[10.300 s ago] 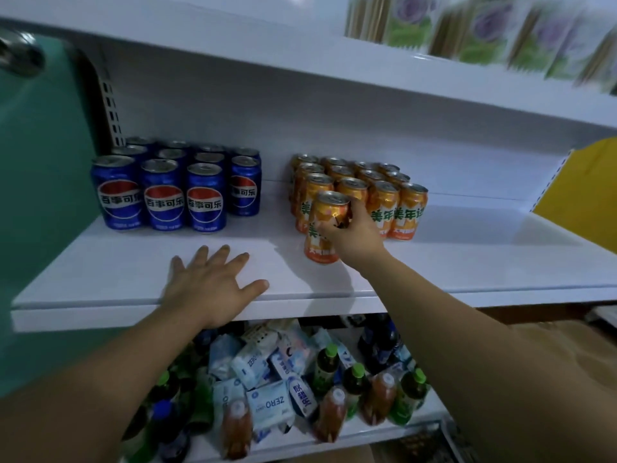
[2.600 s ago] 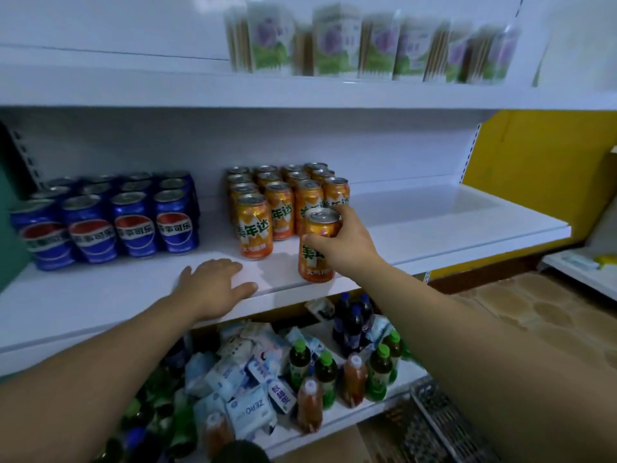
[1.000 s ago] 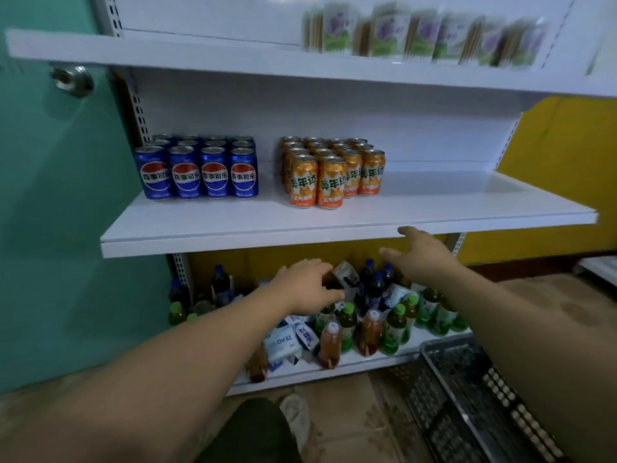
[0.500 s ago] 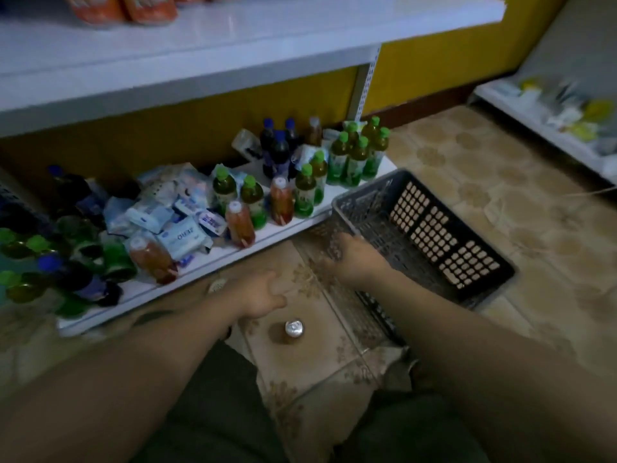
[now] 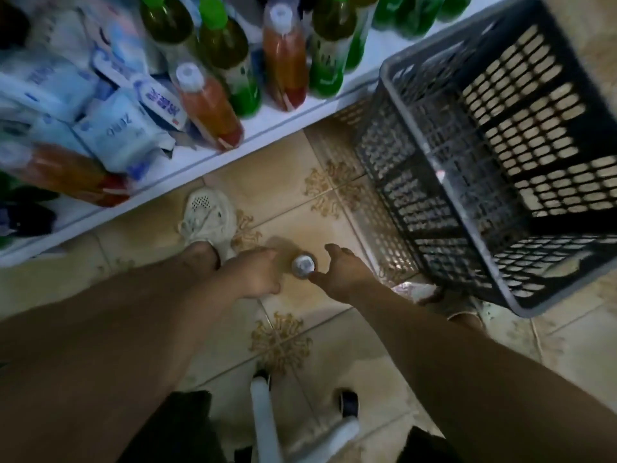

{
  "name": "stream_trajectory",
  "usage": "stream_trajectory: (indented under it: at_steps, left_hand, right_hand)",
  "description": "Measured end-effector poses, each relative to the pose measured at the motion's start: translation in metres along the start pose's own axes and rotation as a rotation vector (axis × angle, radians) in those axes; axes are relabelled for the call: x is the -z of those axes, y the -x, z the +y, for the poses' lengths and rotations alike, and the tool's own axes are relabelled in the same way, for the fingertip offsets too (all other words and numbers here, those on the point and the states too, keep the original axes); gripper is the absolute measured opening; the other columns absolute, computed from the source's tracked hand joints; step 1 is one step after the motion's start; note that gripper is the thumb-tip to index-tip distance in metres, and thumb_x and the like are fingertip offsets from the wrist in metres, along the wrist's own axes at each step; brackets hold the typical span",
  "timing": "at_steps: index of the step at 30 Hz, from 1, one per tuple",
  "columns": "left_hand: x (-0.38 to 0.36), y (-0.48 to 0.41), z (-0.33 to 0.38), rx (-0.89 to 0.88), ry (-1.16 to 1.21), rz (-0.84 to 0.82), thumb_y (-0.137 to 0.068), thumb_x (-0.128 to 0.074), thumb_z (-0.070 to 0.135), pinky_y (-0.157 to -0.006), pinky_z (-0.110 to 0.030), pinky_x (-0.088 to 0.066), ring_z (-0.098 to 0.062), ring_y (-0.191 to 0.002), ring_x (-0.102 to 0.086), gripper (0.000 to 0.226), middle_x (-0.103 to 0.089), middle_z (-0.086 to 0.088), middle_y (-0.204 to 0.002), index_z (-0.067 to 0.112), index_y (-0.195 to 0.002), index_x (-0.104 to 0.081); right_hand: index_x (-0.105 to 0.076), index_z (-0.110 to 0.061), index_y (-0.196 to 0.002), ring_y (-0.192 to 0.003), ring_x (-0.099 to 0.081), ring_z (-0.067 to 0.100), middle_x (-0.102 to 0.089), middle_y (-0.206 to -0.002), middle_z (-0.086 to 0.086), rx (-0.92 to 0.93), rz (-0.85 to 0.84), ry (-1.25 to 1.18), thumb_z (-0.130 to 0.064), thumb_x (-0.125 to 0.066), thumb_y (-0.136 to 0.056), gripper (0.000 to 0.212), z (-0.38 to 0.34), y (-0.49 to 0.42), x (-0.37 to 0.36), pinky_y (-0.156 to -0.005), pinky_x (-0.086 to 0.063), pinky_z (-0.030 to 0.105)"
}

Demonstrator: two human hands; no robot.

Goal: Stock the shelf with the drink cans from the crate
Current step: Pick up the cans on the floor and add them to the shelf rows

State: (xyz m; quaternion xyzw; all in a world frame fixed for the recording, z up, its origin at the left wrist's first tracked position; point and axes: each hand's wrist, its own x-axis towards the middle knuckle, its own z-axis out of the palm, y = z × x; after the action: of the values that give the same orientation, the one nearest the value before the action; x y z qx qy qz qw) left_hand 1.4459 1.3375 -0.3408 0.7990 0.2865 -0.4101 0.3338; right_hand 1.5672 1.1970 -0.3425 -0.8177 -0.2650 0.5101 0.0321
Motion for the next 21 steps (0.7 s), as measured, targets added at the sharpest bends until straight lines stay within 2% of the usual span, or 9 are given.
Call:
stream_trajectory:
  at_steps: [3,7,8,11,13,16,18,21]
  left_hand:
    - [-0.013,-0.032,-0.014,0.005,0.039,-0.026,-0.082,-0.070,0.032,-0.104,-0.033,-0.038,-0.027,-0.134,-0.039,0.079,-0.033,-0.011,-0.151,0.009,-0.146,-0.030]
    - [-0.034,-0.062,-0.035,0.033,0.130,-0.065,-0.081,-0.074,0.029,-0.106,-0.032,-0.036,-0.025,-0.136,-0.036,0.084,-0.032,-0.010,-0.153,0.011,-0.149,-0.028]
    - [-0.039,-0.066,-0.038,0.048,0.134,-0.085,-0.082,-0.072,0.029,-0.107,-0.033,-0.035,-0.025,-0.137,-0.035,0.084,-0.029,-0.009,-0.154,0.012,-0.150,-0.025]
    - [-0.045,-0.075,-0.046,0.066,0.144,-0.140,-0.086,-0.068,0.033,-0.111,-0.033,-0.029,-0.024,-0.144,-0.023,0.088,-0.015,-0.005,-0.160,0.017,-0.152,-0.013]
    - [-0.041,-0.076,-0.044,0.062,0.152,-0.136,-0.086,-0.069,0.033,-0.112,-0.033,-0.028,-0.024,-0.144,-0.021,0.089,-0.013,-0.006,-0.160,0.017,-0.153,-0.012]
    - [-0.023,-0.066,-0.027,0.030,0.160,-0.087,-0.083,-0.072,0.028,-0.107,-0.031,-0.033,-0.024,-0.139,-0.032,0.084,-0.027,-0.009,-0.155,0.012,-0.150,-0.023]
    - [-0.005,-0.052,-0.011,-0.016,0.166,-0.021,-0.078,-0.075,0.026,-0.103,-0.031,-0.040,-0.023,-0.131,-0.042,0.079,-0.040,-0.007,-0.147,0.016,-0.145,-0.034]
    - [0.025,-0.024,0.013,-0.073,0.236,0.076,-0.073,-0.077,0.023,-0.099,-0.031,-0.043,-0.021,-0.123,-0.049,0.079,-0.049,-0.003,-0.139,0.021,-0.142,-0.037]
  right_hand:
    - [-0.032,-0.014,-0.141,-0.119,-0.049,0.038,-0.043,-0.132,0.015,0.013,-0.076,-0.069,-0.040,-0.068,-0.085,0.072,0.000,-0.039,-0.031,-0.097,-0.044,0.041]
    - [-0.015,-0.019,-0.151,-0.123,-0.047,0.042,-0.021,-0.147,0.014,-0.025,-0.148,-0.058,-0.037,-0.070,-0.084,0.088,0.001,-0.078,-0.068,-0.098,-0.045,0.045]
    - [-0.013,-0.019,-0.151,-0.122,-0.047,0.043,-0.021,-0.148,0.016,-0.032,-0.155,-0.046,-0.036,-0.070,-0.084,0.089,0.001,-0.085,-0.074,-0.098,-0.046,0.046]
    - [-0.021,-0.019,-0.146,-0.113,-0.054,0.041,-0.039,-0.134,0.017,-0.022,-0.103,0.001,-0.031,-0.070,-0.084,0.079,0.000,-0.098,-0.080,-0.093,-0.049,0.046]
    - [-0.026,-0.021,-0.143,-0.108,-0.056,0.039,-0.046,-0.128,0.015,-0.021,-0.073,-0.029,-0.031,-0.065,-0.086,0.070,0.000,-0.096,-0.070,-0.090,-0.049,0.043]
    - [-0.032,-0.023,-0.140,-0.106,-0.056,0.036,-0.054,-0.122,0.012,-0.034,0.017,-0.158,-0.045,-0.058,-0.084,0.065,0.000,-0.073,-0.041,-0.082,-0.042,0.035]
    - [-0.034,-0.023,-0.141,-0.112,-0.054,0.034,-0.056,-0.125,0.012,-0.004,0.105,-0.243,-0.053,-0.054,-0.080,0.071,-0.004,-0.047,-0.015,-0.084,-0.040,0.033]
    - [-0.032,-0.027,-0.145,-0.121,-0.051,0.030,-0.054,-0.135,0.010,0.071,0.243,-0.312,-0.043,-0.060,-0.083,0.070,-0.018,-0.004,0.031,-0.093,-0.040,0.031]
